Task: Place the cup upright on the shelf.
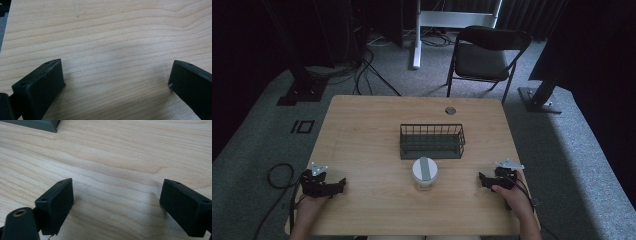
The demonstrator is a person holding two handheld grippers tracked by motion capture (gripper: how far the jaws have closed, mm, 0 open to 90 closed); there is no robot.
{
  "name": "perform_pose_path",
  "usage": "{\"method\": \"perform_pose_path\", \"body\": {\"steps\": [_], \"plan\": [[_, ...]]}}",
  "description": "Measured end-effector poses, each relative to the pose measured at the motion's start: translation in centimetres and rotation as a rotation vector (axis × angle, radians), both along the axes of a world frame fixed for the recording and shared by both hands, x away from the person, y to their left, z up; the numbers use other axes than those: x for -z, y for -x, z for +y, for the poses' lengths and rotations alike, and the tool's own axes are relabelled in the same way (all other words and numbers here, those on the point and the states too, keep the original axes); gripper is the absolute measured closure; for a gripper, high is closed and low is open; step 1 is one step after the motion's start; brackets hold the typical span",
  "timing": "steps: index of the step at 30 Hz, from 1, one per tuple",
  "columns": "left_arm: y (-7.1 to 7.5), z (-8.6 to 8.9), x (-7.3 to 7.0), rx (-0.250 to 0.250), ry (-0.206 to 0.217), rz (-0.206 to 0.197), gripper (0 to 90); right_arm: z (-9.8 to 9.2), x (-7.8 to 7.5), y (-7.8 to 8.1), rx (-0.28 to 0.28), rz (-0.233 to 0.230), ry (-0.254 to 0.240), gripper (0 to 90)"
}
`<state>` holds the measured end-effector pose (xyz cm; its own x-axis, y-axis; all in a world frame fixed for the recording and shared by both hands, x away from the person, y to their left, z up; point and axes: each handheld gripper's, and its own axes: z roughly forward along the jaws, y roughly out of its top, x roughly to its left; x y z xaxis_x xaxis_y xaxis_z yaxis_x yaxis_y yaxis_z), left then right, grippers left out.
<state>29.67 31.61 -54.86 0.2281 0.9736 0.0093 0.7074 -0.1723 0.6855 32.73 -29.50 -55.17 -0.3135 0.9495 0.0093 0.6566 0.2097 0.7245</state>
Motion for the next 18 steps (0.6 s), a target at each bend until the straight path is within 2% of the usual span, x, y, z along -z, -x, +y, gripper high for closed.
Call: {"method": "perform_pose_path", "body": {"steps": [7, 9, 11, 18], "plan": [[0.0, 0.0, 0.0, 0.0, 0.0, 0.0, 0.2, 0.6, 0.0, 0.1, -0.032, -0.008, -0.004, 11.8], [0.0, 0.0, 0.0, 0.0, 0.0, 0.0, 0.2, 0.7, -0.1, 0.1, -0.037, -0.015, -0.023, 11.8], [0.0, 0.0, 0.0, 0.0, 0.0, 0.0, 0.2, 0.9, -0.2, 0.0, -0.042, -0.022, -0.013, 11.8], [0.0, 0.0, 0.0, 0.0, 0.0, 0.0, 0.2, 1.7, -0.6, 0.2, -0.093, -0.041, -0.03, 11.8]]}}
